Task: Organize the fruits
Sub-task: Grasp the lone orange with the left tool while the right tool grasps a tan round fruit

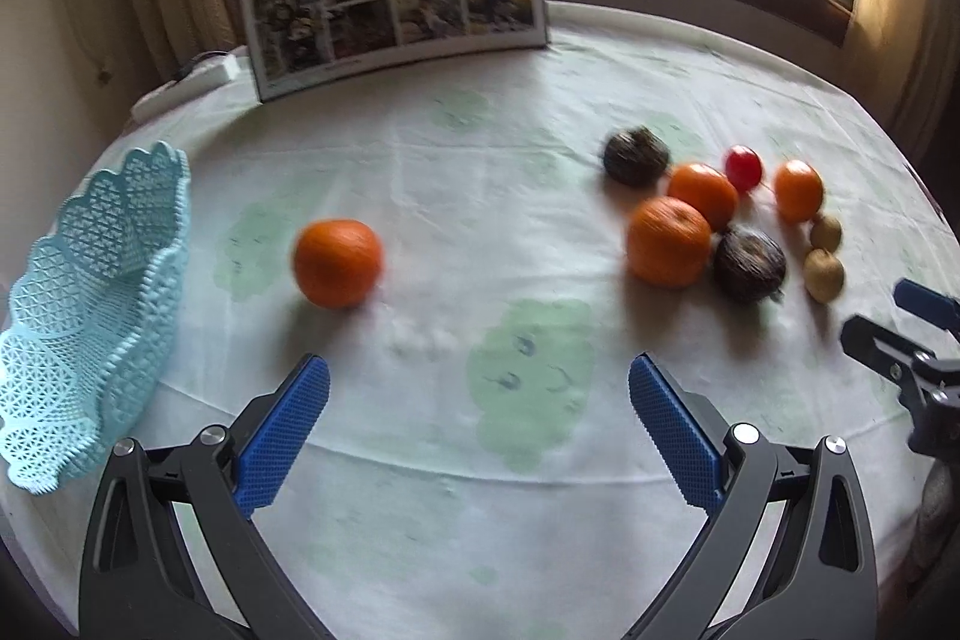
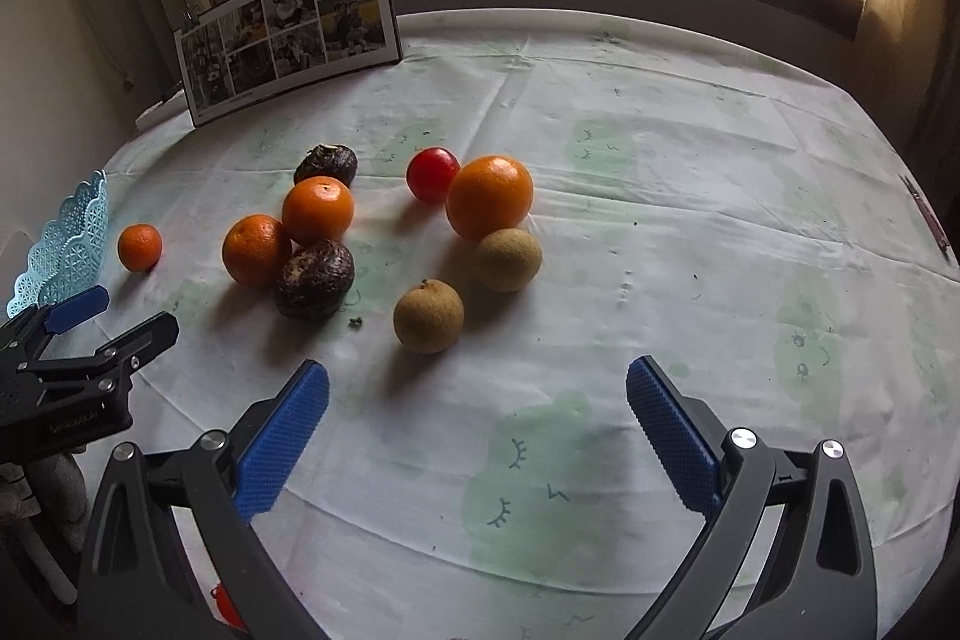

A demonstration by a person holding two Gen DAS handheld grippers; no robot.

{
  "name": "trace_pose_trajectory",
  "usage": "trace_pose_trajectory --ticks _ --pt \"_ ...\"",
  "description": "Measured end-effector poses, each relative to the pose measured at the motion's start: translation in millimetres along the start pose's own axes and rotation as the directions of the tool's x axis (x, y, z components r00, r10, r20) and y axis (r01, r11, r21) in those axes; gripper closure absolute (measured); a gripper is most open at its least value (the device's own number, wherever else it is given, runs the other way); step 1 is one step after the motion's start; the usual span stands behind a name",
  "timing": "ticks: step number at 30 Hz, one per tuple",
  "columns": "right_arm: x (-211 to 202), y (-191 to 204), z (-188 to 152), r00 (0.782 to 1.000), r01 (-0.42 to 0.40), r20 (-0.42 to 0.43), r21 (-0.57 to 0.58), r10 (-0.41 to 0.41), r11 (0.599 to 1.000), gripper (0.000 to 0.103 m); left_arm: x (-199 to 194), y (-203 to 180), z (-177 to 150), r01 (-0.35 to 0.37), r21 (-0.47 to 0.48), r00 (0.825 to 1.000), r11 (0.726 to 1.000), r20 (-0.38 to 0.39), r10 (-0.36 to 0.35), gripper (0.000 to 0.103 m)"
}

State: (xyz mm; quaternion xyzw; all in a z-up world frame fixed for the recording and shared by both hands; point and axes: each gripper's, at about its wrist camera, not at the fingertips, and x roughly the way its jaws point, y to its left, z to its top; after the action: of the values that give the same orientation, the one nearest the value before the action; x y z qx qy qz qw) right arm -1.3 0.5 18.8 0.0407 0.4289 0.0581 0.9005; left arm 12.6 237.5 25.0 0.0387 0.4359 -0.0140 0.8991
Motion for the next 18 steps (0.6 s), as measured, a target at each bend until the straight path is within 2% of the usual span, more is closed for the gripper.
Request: trace_pose_trajectory --ticks 4,12,18 --pt "-1.1 1.8 1.7 0.999 -0.027 0.02 0.011 0.027 1.0 0.005 5.3 19.0 10.2 -0.041 -0.037 0.999 0.998 0.009 0.041 0.002" --pt "3.5 -5.7 0.5 0.999 -0.05 0.02 0.05 0.049 0.997 0.005 20.1 28.2 27.9 -0.018 -0.034 0.998 0.999 0.052 0.02 0.002" --pt "4.6 -8.7 -0.4 0.997 -0.069 0.028 0.062 0.067 0.996 0.005 31.2 50.1 32.6 -0.07 -0.059 0.996 0.996 0.053 0.074 0.004"
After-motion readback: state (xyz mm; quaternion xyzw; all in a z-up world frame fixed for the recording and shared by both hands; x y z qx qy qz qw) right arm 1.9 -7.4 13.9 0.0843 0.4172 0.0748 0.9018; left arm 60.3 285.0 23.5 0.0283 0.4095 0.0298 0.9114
